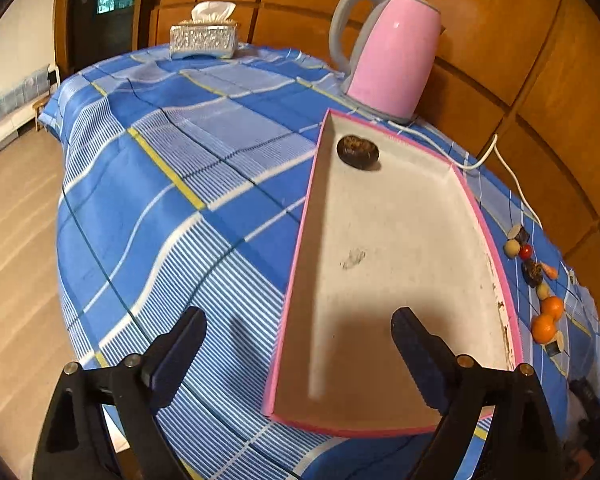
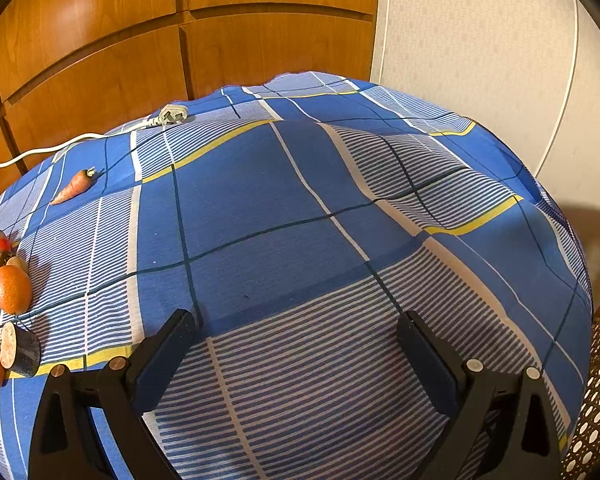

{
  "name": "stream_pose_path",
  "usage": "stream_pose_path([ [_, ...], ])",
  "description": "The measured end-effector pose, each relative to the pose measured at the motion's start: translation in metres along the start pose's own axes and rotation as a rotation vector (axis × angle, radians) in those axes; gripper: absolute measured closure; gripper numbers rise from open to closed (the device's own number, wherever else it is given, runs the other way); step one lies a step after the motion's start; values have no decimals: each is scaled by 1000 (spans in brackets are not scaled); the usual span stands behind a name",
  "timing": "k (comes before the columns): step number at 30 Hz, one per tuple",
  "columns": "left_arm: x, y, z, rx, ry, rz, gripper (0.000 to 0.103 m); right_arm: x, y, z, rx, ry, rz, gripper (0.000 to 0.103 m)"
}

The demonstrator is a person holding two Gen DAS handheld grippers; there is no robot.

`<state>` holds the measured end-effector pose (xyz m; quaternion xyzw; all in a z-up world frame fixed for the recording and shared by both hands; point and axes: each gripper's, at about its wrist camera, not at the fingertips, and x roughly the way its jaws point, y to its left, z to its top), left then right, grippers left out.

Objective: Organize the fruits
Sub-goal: 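Reach the right gripper to the cut round slice and grasp it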

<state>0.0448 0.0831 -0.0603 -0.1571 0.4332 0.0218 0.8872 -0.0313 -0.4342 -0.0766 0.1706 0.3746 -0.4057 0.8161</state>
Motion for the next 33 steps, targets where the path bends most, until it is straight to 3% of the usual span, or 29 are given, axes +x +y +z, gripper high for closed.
stream_pose_path([
  [11, 2, 2, -6, 0, 9, -44, 7, 0, 2, 3, -8, 27, 6, 0],
  [13, 1, 2, -7, 1, 8, -48, 7, -2, 3, 5, -15, 59, 14, 3],
  [14, 0, 2, -7, 0, 7, -50, 7, -4, 4, 6, -19, 68, 23, 13],
  [15, 0, 2, -7, 0, 7, -51, 7, -7, 7, 6, -29, 70, 40, 27],
  [18, 0, 1, -7, 1, 9, -52, 7, -23, 28, 5, -102, 85, 193, 43],
  [24, 1, 0, -8, 3, 18, -51, 7, -53, 88, -5, -311, 85, 461, 44],
  [27, 3, -1, -9, 5, 25, -50, 7, -56, 111, -9, -384, 97, 505, 44],
  [30, 4, 0, -9, 2, 29, -50, 7, -52, 125, -11, -437, 106, 493, 45],
  [33, 4, 0, -9, 3, 30, -50, 7, -48, 138, -13, -475, 117, 487, 57],
])
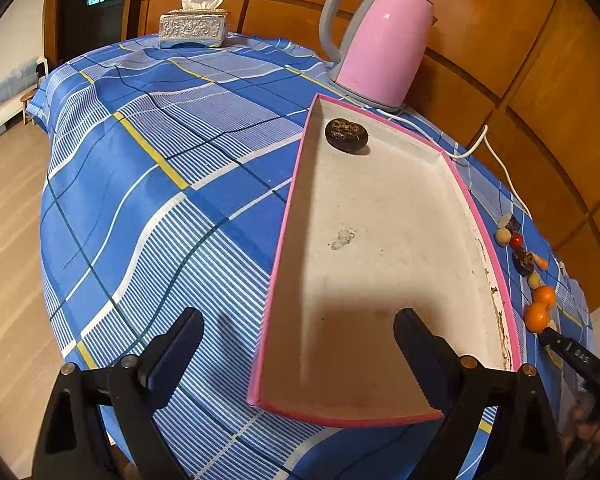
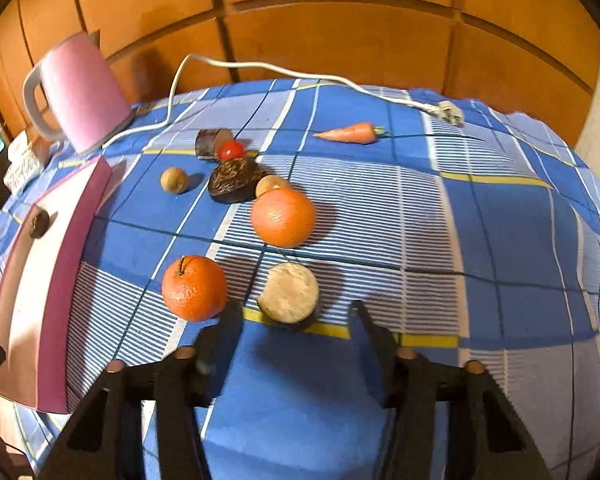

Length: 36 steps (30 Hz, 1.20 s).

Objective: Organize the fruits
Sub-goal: 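Reach the right gripper to the cut round slice and grasp it, then carry the round slice into the tray and open the right gripper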

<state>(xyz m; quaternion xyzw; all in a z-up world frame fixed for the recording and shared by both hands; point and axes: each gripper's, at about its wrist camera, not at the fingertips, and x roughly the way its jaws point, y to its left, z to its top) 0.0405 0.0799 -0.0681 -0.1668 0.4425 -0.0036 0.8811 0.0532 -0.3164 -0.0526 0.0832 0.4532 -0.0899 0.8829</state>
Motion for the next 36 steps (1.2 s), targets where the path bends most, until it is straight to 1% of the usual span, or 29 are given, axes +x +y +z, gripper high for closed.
stream_pose_path([
  [1, 0, 0, 0, 0, 2, 1, 7, 3, 1, 1, -8, 8, -5, 62],
  [2, 0, 1, 0, 0, 3, 1, 7, 7, 3, 1, -18, 16, -10, 69],
  [6, 1, 0, 0, 4, 2, 3, 6, 8, 1, 0, -33, 8, -14, 70],
  [10, 3, 0, 0, 5, 10, 4, 6, 4, -4, 1, -15, 9, -21, 70],
  [16, 5, 0, 0, 10, 20, 3, 6, -15, -6, 6, -9, -23, 10, 70],
  [18, 5, 1, 0, 7, 22, 3, 6, -22, 1, 10, -26, -31, 46, 70],
  [21, 6, 1, 0, 8, 22, 4, 5, -34, 27, 18, -106, -56, 115, 70],
  [22, 5, 1, 0, 10, 22, 3, 5, -38, 40, 21, -149, -56, 166, 70],
  [24, 5, 0, 0, 12, 22, -1, 5, -41, 63, 23, -213, -48, 238, 70],
  [25, 5, 0, 0, 14, 21, -2, 5, -42, 83, 24, -270, -38, 281, 70],
  [27, 6, -1, -1, 16, 21, -3, 4, -41, 108, 23, -338, -23, 325, 70],
  [28, 6, -1, -1, 16, 23, -4, 4, -39, 128, 22, -386, -13, 352, 70],
  [31, 6, -2, -2, 19, 23, -8, 3, -31, 168, 25, -464, 9, 382, 70],
  [34, 7, -3, -4, 23, 22, -5, 0, -14, 199, 28, -520, 33, 362, 70],
  [36, 10, -4, -5, 31, 34, -3, 0, -2, 214, 31, -545, 48, 350, 70],
])
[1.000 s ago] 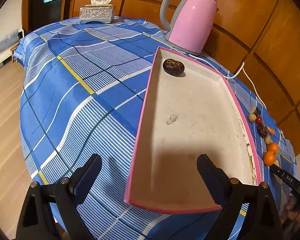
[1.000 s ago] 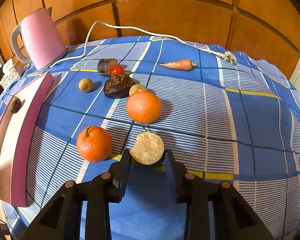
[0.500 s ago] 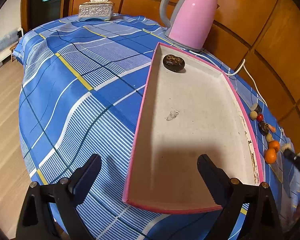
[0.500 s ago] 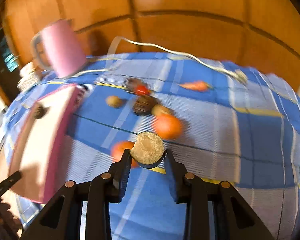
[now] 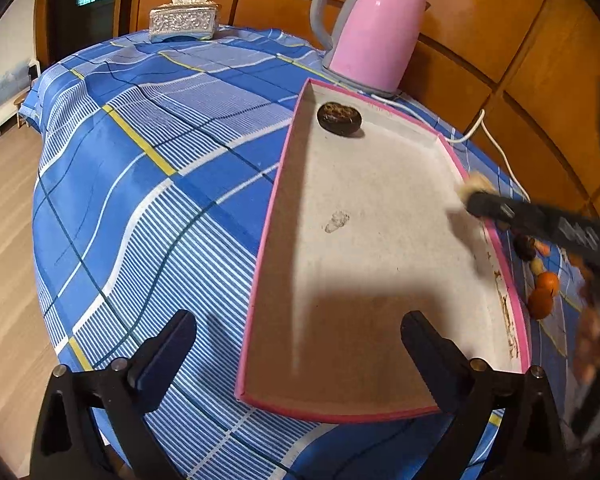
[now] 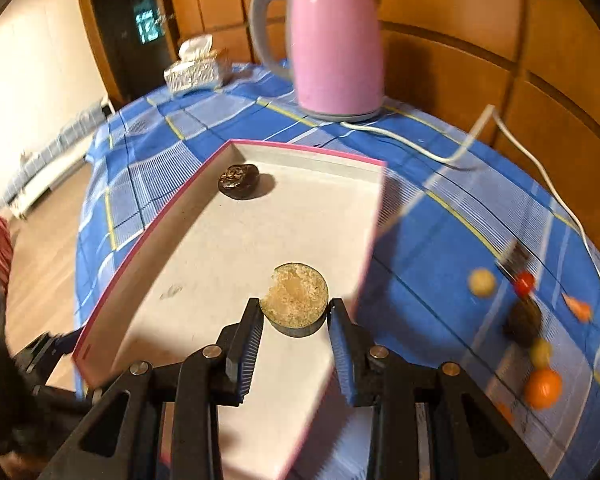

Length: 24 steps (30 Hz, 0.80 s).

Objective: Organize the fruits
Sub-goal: 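Carry the round slice into the tray and open the right gripper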

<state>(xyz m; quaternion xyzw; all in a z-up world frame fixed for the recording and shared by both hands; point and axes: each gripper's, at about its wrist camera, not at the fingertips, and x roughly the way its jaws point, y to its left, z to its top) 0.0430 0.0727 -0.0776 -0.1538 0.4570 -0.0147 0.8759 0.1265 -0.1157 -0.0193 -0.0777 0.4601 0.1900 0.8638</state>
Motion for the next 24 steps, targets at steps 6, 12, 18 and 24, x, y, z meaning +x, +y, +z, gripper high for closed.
stream_pose_path([
  [6, 4, 0, -2, 3, 15, 14, 0, 40, 11, 26, -36, 38, -40, 69],
  [12, 4, -2, -3, 9, 17, 17, 0, 44, 9, 27, -11, 12, -52, 69],
  [18, 4, -4, -4, 18, 16, 17, 0, 15, 5, 18, 53, -68, -45, 66],
  [24, 3, -5, -4, 25, 12, 15, 0, -21, -9, -1, 125, -148, -80, 64],
])
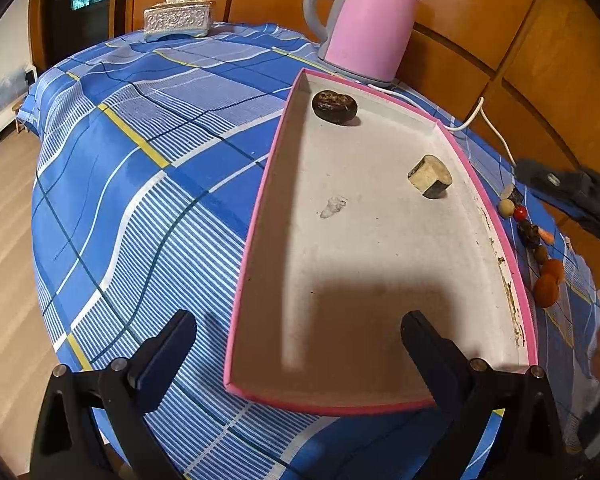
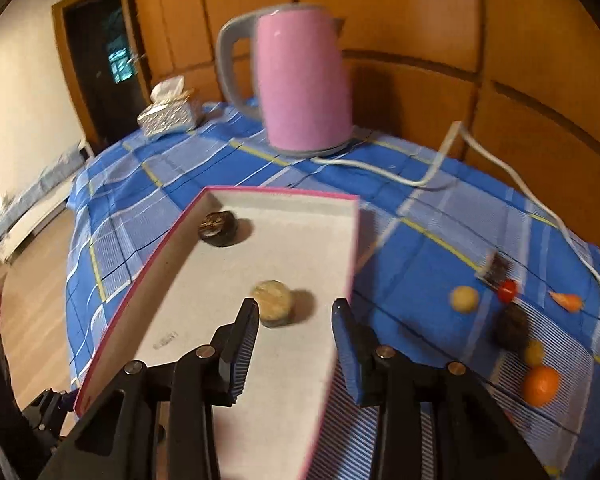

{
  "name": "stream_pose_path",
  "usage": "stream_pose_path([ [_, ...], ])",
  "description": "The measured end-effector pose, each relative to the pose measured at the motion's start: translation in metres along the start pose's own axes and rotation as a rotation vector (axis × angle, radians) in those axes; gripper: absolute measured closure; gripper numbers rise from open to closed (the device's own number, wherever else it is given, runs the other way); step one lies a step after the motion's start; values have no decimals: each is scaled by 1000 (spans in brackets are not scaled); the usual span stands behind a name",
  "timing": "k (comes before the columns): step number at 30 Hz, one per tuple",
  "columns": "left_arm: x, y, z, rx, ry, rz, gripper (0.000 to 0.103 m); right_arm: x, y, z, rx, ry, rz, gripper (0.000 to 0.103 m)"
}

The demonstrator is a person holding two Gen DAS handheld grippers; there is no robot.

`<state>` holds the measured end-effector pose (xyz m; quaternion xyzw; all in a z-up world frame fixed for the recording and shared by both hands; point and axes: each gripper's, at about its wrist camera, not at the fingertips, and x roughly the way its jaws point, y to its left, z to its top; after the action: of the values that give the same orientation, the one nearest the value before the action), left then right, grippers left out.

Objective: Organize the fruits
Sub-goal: 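Carry the round slice into the tray and open the right gripper, then reach the left gripper to an orange and grasp it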

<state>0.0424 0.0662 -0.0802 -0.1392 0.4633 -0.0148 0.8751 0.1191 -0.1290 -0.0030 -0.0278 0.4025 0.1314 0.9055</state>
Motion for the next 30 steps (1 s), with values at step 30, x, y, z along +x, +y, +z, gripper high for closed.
stream_pose_path([
  [30, -26, -15, 11, 75, -84, -3, 0, -89, -244, -175, 694, 14, -706, 52],
])
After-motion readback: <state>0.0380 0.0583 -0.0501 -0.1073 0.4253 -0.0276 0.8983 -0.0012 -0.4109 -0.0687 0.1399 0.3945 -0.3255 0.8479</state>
